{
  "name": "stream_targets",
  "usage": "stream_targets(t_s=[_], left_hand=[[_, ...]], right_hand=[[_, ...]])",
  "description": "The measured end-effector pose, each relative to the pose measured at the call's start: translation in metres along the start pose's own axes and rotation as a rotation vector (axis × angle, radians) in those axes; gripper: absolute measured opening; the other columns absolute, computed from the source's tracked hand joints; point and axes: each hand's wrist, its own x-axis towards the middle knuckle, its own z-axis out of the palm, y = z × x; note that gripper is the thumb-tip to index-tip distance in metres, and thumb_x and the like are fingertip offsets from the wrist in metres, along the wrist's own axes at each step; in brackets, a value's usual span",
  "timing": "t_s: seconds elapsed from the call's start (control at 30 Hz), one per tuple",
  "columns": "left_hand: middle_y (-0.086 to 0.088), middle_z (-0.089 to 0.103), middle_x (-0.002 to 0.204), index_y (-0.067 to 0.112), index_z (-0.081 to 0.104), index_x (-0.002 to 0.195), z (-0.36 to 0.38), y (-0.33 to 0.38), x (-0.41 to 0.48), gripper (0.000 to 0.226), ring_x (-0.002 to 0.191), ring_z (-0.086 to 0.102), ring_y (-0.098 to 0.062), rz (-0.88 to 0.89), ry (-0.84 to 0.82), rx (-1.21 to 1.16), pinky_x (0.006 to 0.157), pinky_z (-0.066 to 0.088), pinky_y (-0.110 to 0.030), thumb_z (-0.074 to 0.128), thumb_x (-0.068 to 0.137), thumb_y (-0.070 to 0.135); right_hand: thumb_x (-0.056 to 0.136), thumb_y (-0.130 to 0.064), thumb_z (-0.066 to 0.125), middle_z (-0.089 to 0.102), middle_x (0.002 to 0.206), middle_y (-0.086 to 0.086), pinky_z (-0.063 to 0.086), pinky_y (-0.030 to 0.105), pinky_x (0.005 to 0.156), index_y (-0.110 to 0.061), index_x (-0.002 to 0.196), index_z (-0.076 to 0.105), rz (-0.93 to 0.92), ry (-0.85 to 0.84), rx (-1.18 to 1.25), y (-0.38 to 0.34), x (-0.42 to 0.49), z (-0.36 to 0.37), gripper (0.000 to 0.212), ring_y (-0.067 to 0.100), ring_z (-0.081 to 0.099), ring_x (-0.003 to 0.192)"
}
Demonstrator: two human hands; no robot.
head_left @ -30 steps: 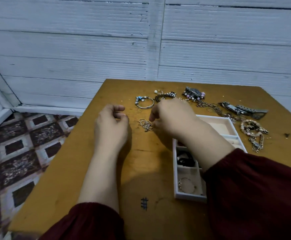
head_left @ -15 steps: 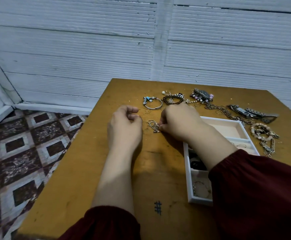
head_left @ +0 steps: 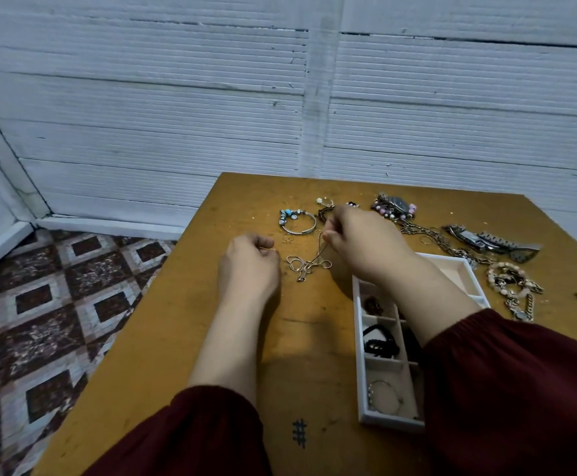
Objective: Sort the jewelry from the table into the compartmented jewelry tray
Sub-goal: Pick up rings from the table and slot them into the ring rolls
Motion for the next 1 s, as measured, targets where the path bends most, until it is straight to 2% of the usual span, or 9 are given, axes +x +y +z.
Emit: stream_targets(t_s=[0.13,0.27,0.37,0.47,0.53,0.73,0.87,1.0], left_hand=[[-0.008,0.07,0.102,0.015,0.071,0.096,0.009,0.01,0.015,0.016,0.099,0.062,-0.027,0.068,-0.024,0.096,0.087,0.048,-0.031,0.058,0.088,0.011],[-0.011,0.069,0.107,0.01,0.07,0.105,0.019,0.016,0.025,0.02,0.103,0.061,-0.027,0.093,-0.055,0.146,0.088,0.046,-0.03,0.062,0.089,0.019],[-0.011,0.069,0.106,0.012,0.071,0.103,0.025,0.02,0.034,0.023,0.103,0.06,-0.028,0.074,-0.054,0.202,0.086,0.046,-0.031,0.065,0.088,0.027],[-0.011,0.068,0.103,0.013,0.071,0.098,0.029,0.024,0.037,0.024,0.097,0.061,-0.029,0.041,-0.043,0.29,0.073,0.043,-0.029,0.068,0.085,0.033],[-0.01,0.067,0.104,0.014,0.07,0.098,0.032,0.025,0.039,0.023,0.097,0.061,-0.029,0.017,-0.037,0.331,0.07,0.04,-0.028,0.069,0.085,0.033],[-0.009,0.065,0.11,0.014,0.065,0.107,0.039,0.032,0.043,0.027,0.101,0.06,-0.029,-0.032,-0.081,0.469,0.072,0.042,-0.031,0.066,0.084,0.028],[-0.01,0.065,0.107,0.01,0.065,0.105,0.039,0.035,0.044,0.035,0.099,0.061,-0.03,-0.052,-0.164,0.502,0.073,0.046,-0.033,0.071,0.078,0.031],[-0.01,0.063,0.107,0.009,0.062,0.103,0.036,0.032,0.04,0.021,0.099,0.057,-0.029,0.037,-0.167,0.466,0.073,0.041,-0.032,0.064,0.084,0.02]], right_hand=[[0.092,-0.025,0.056,0.068,0.095,0.001,0.049,0.038,0.081,-0.024,0.09,0.059,0.01,0.046,0.163,0.004,0.001,-0.003,0.004,0.025,0.061,0.094],[0.088,-0.022,0.062,0.059,0.074,-0.011,0.05,0.038,0.08,-0.028,0.078,0.057,0.037,0.087,0.303,0.01,0.002,-0.003,0.013,0.021,0.061,0.087],[0.087,-0.02,0.064,0.056,0.069,-0.014,0.051,0.041,0.08,-0.028,0.078,0.059,0.041,0.104,0.351,0.015,0.002,-0.003,0.013,0.019,0.061,0.083],[0.087,-0.02,0.063,0.055,0.069,-0.014,0.051,0.038,0.079,-0.027,0.082,0.06,0.037,0.105,0.37,0.017,0.001,-0.004,0.01,0.016,0.059,0.079],[0.087,-0.02,0.063,0.055,0.069,-0.014,0.05,0.037,0.079,-0.028,0.081,0.059,0.041,0.105,0.377,0.018,0.0,-0.005,0.011,0.016,0.059,0.08],[0.086,-0.02,0.064,0.054,0.069,-0.014,0.05,0.038,0.08,-0.027,0.081,0.059,0.042,0.111,0.396,0.021,-0.002,-0.003,0.01,0.019,0.061,0.083],[0.087,-0.018,0.063,0.054,0.067,-0.014,0.046,0.031,0.073,-0.027,0.078,0.058,0.045,0.102,0.405,0.022,-0.002,0.0,0.013,0.014,0.056,0.075],[0.087,-0.018,0.063,0.054,0.065,-0.013,0.045,0.029,0.071,-0.029,0.074,0.055,0.056,0.101,0.421,0.021,-0.004,-0.001,0.018,0.013,0.055,0.073]])
